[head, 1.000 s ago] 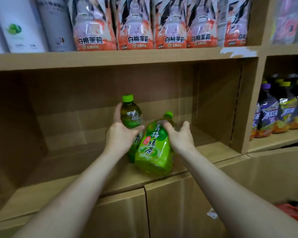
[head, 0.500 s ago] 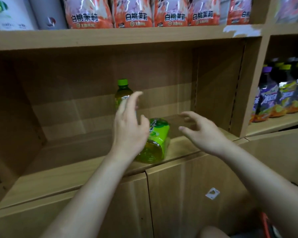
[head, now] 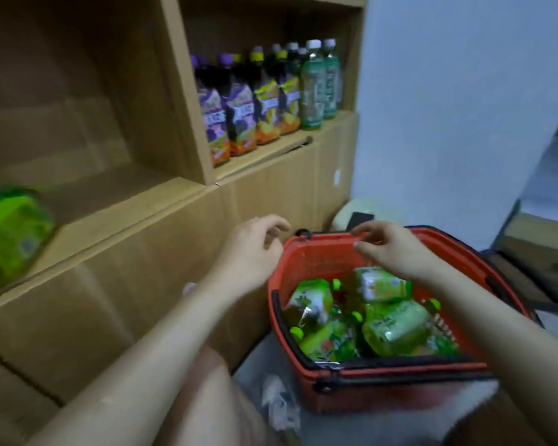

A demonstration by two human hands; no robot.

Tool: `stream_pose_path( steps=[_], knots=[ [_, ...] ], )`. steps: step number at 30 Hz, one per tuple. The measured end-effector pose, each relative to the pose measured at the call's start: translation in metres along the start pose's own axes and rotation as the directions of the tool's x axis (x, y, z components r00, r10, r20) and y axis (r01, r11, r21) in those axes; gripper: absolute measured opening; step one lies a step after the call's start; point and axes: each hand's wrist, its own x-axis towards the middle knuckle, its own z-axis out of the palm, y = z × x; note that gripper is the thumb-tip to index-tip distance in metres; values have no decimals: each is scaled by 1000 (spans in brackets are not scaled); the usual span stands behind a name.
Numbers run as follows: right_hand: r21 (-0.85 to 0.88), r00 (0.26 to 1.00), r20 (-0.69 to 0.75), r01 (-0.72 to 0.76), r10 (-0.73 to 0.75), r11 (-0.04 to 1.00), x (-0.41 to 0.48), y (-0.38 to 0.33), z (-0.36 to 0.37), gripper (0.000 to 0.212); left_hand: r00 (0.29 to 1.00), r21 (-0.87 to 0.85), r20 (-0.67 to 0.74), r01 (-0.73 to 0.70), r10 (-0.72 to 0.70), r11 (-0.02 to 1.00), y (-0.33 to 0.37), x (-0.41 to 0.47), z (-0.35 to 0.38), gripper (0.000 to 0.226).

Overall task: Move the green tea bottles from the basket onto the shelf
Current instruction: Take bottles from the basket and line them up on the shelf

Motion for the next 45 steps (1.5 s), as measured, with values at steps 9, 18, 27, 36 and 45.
stream_pose_path(
  steps=[9, 18, 27, 36, 45],
  knots=[
    [89, 865, 48, -502, 499, 860, -11, 154, 21, 46, 866, 312, 474, 7, -161, 950, -14, 54, 183, 47],
    [-530, 939, 107, -225, 328, 818, 58, 212, 60, 97, 561, 565, 593, 222, -578, 795, -67, 77, 264, 93],
    [-729, 896, 150, -186, 418, 659, 113, 225, 56, 103, 569, 576, 544, 282, -617, 767, -97, 55, 266, 94],
    [-649, 774, 318, -243, 547, 721, 119, 244, 51, 124, 585, 497, 542, 356, -604, 791, -94, 60, 258, 93],
    [-716, 673, 403, -190, 620, 672, 108, 211, 58, 125, 507, 507, 538, 444, -674, 739, -95, 60, 267, 119]
  ],
)
